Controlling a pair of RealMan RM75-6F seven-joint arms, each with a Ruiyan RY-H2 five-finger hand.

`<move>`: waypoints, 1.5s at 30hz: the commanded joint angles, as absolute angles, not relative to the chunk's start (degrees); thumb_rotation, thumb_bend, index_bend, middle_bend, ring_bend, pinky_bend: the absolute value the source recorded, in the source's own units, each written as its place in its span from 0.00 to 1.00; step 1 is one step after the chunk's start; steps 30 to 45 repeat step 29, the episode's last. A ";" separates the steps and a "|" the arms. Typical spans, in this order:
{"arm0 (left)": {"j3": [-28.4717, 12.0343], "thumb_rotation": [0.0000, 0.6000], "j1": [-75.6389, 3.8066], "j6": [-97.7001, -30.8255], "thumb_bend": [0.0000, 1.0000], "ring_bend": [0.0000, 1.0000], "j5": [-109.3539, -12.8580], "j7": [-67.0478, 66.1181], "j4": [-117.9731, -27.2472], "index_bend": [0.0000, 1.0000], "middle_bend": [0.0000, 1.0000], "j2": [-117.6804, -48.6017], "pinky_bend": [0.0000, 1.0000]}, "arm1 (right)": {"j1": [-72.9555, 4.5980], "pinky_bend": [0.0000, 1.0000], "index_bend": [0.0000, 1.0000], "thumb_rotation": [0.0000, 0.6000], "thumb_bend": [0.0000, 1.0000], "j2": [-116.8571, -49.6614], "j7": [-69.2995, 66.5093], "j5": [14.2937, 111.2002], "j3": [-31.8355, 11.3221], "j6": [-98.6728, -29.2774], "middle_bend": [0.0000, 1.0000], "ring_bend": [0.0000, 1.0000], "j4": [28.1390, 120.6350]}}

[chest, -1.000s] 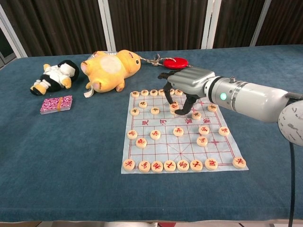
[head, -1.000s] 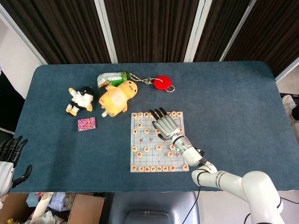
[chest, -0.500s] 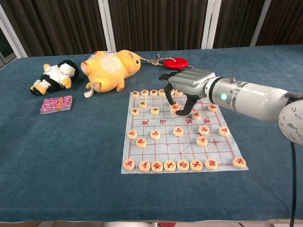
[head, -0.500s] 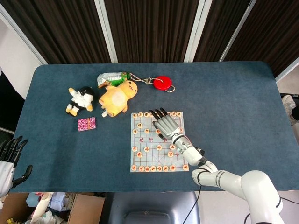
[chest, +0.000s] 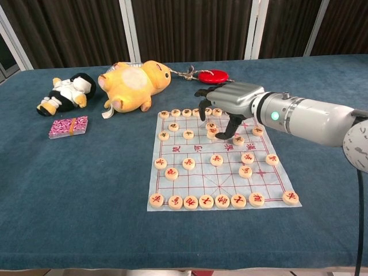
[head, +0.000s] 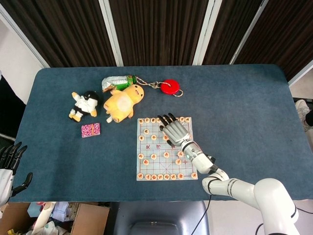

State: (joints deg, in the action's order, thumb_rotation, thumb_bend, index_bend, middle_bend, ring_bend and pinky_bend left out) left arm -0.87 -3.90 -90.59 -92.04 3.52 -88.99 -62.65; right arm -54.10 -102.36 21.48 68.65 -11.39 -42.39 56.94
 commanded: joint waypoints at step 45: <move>0.24 1.00 -4.62 -89.95 0.38 0.00 -95.07 -0.75 -89.26 0.00 0.00 -65.20 0.03 | -10.19 0.00 0.00 1.00 0.21 -69.26 17.10 89.47 5.80 -95.63 0.00 0.00 96.60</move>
